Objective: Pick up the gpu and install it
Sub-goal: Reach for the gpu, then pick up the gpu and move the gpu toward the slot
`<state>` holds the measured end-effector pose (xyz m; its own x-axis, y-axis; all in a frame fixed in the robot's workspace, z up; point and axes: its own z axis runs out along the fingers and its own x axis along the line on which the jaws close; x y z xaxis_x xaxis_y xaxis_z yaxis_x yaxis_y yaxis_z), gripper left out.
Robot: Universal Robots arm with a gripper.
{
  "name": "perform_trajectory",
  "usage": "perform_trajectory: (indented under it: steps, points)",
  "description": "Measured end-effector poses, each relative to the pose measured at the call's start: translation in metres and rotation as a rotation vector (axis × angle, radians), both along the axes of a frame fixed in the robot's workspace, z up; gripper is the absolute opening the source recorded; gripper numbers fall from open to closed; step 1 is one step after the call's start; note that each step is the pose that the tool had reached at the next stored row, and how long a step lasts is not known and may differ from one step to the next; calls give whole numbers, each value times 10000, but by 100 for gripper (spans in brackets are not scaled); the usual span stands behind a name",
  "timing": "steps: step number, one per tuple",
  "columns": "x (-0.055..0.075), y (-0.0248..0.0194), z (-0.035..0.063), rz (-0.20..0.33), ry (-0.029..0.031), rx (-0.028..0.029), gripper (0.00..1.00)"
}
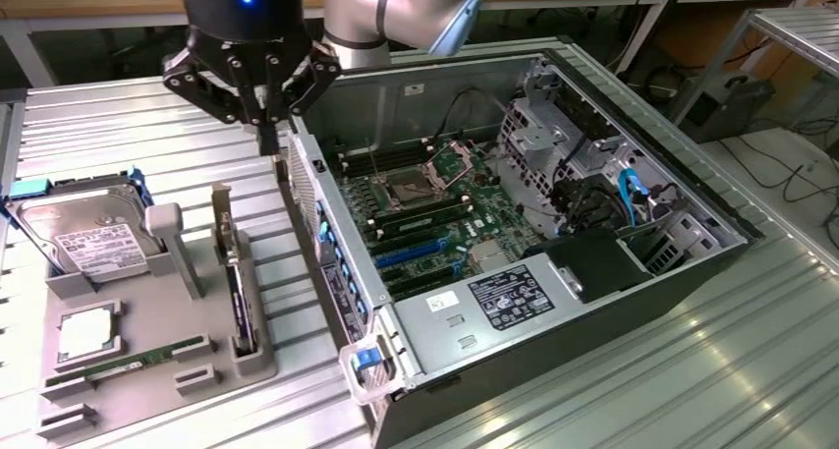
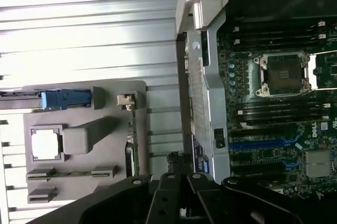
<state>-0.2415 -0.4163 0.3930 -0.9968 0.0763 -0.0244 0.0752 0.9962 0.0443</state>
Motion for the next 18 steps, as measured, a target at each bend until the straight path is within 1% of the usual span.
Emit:
perform_trajectory:
  steps: [2, 4, 6, 7, 8, 9, 10, 12, 13, 18]
  points:
    - [-163, -4, -12, 2, 0, -1, 11]
    - [-245, -8, -25, -1, -1, -3, 11]
    - [-366, -16, -47, 2, 0, -10, 11]
    - [-470, -25, -70, 0, -1, -11, 11]
    - [-518, -37, -83, 0, 1, -12, 11]
    - [-550, -52, -94, 0, -1, -12, 11]
    - [-586, -79, -104, 1, -1, -10, 11]
    - [-614, -116, -107, 2, 0, -11, 11]
    - [-619, -127, -108, 1, 0, -11, 11]
    - [-618, -128, -108, 1, -1, -11, 11]
